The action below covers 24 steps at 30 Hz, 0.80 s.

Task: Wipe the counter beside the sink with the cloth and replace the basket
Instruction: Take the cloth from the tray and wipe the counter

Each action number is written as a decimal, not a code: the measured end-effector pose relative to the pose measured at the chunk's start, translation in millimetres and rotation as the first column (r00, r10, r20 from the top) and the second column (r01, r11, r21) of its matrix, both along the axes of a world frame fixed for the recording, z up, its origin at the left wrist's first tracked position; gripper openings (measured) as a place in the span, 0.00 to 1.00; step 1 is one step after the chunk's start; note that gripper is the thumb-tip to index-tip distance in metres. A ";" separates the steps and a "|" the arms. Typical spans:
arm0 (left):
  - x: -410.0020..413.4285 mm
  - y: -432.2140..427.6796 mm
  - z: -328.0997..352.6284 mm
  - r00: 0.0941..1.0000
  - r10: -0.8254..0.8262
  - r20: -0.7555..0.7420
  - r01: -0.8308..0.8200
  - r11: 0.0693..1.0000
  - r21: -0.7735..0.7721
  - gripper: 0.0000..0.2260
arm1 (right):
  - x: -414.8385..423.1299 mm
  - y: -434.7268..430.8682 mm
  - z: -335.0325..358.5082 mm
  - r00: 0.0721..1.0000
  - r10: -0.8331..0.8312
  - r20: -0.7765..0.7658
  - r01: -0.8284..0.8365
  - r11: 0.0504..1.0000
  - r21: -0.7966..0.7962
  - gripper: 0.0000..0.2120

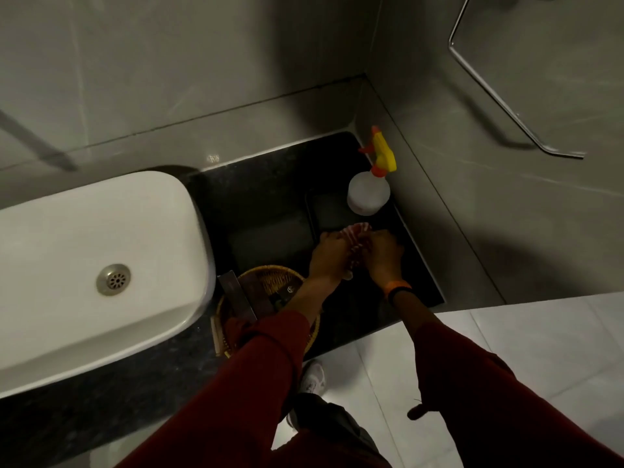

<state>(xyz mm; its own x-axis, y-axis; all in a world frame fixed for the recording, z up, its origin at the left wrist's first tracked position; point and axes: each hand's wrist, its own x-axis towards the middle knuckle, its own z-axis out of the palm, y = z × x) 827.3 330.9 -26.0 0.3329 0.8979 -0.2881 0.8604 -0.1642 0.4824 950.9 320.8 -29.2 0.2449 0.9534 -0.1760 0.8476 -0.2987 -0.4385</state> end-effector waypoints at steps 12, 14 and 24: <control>-161.4 -39.0 85.3 0.928 0.231 0.292 -0.311 0.912 0.266 0.10 | -129.3 -25.5 85.1 0.879 0.166 -0.446 -0.025 0.952 0.306 0.12; -202.3 -57.1 103.4 0.907 0.288 0.308 -0.370 0.893 0.256 0.08 | -167.6 -34.4 97.0 0.878 0.177 -0.445 -0.037 0.951 0.306 0.12; -488.6 -192.8 150.2 0.796 0.578 0.179 -0.605 0.765 0.220 0.15 | -446.9 -140.9 115.0 0.678 0.382 -0.628 -0.191 0.917 0.351 0.14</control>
<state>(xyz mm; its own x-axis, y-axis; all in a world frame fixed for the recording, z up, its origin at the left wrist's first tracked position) 338.7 138.1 124.2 -0.2754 0.9611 -0.0196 0.7797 0.2353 0.5802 503.9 179.9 85.8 -0.1408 0.9883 0.0588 0.3208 0.1017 -0.9417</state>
